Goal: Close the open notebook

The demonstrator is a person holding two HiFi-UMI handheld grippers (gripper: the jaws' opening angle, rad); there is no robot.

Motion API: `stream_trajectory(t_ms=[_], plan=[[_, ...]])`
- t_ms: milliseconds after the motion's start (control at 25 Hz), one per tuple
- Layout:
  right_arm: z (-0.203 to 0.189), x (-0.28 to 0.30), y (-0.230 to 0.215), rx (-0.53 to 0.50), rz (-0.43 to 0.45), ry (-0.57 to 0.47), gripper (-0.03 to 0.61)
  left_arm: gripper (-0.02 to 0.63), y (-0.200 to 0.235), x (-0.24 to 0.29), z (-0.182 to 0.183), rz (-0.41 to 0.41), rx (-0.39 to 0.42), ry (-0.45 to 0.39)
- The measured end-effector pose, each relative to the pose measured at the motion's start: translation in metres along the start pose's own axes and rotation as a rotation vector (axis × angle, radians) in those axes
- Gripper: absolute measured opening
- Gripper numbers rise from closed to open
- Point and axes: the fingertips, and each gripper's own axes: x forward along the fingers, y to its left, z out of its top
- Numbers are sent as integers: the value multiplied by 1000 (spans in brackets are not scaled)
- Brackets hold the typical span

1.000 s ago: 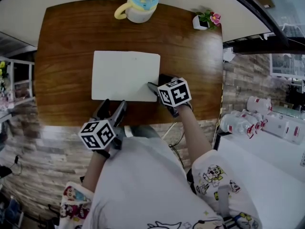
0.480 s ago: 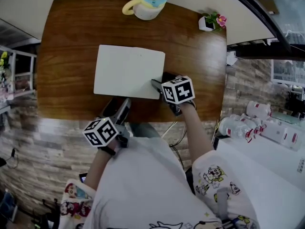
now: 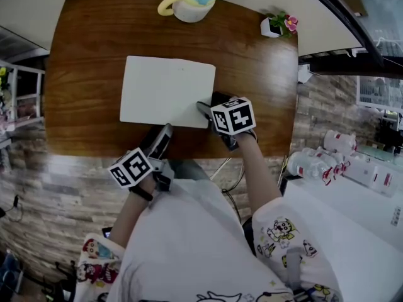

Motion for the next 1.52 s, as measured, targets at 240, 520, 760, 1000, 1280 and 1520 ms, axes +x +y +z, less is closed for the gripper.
stream_trajectory(t_ms=[240,520,760,1000,1280,1520], plan=[[0,-3,3,-3,0,-1,261,312,-2,3,8,-36,-153,-57],[-3,-5,3,-38,12,21,262,313,-1,0,15,-55,-160,-59],[-3,-3,2,-53,22,25,262,313,5,-4,27,-33,-135,-61],[-2,-3,2,-59,29,29,262,314,13,-12,45,4,-95,-88],[-2,-3,1,-58,28,23,262,314,15,-15,63,24,4,-75],[-2,-4,2,-65,34,27,261,313,20,-21,86,67,110,-121]])
